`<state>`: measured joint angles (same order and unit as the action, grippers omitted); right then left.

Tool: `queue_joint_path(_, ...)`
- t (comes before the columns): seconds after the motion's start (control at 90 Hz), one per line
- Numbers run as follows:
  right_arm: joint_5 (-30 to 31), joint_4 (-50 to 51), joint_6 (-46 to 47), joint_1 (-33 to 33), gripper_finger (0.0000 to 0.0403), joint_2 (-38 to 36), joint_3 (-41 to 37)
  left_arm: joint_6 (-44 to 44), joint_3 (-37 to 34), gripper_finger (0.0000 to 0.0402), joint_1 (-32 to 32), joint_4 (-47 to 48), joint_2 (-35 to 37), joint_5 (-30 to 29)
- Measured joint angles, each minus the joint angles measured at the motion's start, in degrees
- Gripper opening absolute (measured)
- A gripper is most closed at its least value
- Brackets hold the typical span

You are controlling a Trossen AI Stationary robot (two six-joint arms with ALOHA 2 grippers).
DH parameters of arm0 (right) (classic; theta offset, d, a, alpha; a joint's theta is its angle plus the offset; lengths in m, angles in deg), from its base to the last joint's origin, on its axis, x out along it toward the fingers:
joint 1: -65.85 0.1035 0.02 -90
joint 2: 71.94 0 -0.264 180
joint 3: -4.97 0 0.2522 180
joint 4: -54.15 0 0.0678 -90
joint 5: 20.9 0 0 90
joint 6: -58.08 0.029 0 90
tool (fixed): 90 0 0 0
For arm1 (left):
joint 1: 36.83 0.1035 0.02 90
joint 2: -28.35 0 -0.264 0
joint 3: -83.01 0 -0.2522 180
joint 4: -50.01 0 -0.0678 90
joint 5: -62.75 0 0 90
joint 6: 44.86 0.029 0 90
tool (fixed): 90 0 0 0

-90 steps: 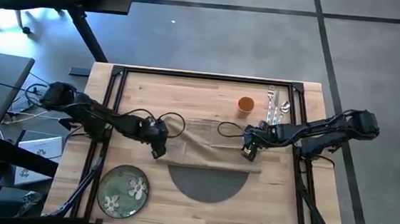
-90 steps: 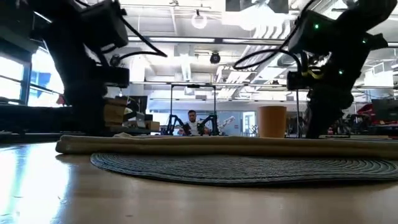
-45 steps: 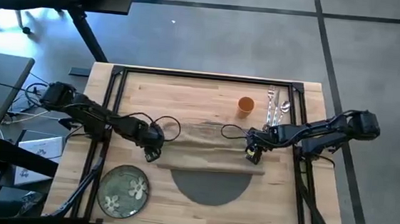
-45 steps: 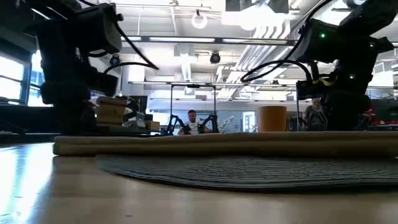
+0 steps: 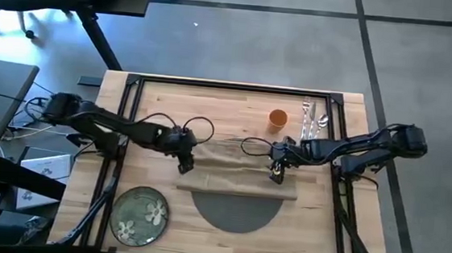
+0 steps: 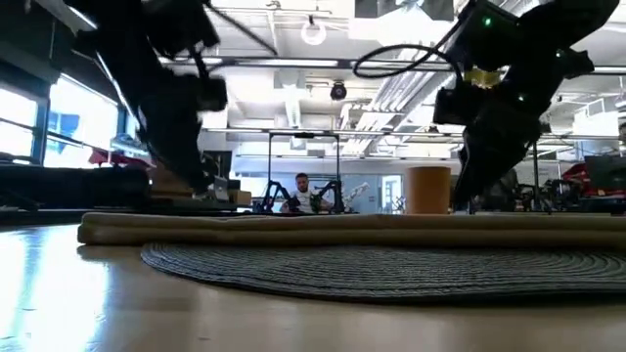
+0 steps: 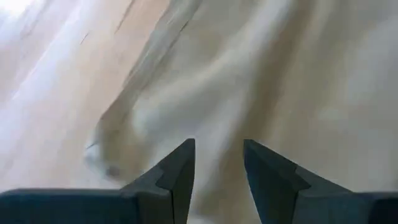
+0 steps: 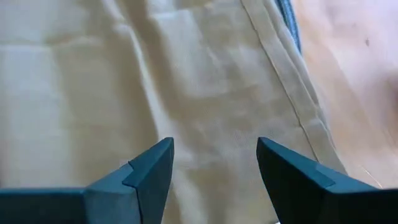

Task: Set table place
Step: Fold the brown napkin

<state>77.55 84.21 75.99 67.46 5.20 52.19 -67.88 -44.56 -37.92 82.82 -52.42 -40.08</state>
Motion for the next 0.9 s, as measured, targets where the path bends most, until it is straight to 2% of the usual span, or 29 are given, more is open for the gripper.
queue_joint_path(0.189, 0.3, 2.6, 0.0, -0.1, 0.0212, 0.5, 0.0, 2.5, -1.3, 0.0119, 3.9, -0.2, -5.1, -0.6)
queue_joint_path(0.278, 0.3, 6.7, 0.0, -0.1, 0.0212, 0.6, 0.0, 1.9, -1.4, 0.0119, 4.5, 2.6, -5.9, -0.8)
queue_joint_path(0.467, 0.5, 15.0, 0.0, -0.1, 0.0212, 0.6, 0.0, -0.4, -1.2, 0.0119, 4.4, 8.4, -5.3, -1.2)
queue_joint_path(0.7, 0.3, 17.8, 0.2, -0.1, 0.0212, 0.5, 0.2, -2.9, -1.1, 0.0119, 4.4, 11.2, -3.8, -1.2)
queue_joint_path(0.8, -1.9, 19.0, 1.3, -0.1, 0.0212, 0.3, 2.4, -3.5, 0.4, 0.0119, 4.1, 12.2, -2.1, 0.1)
queue_joint_path(0.9, -7.0, 18.9, 2.1, 1.2, 0.0212, -0.7, 5.3, -4.4, 2.6, 0.0119, 2.4, 11.3, 0.8, 2.9)
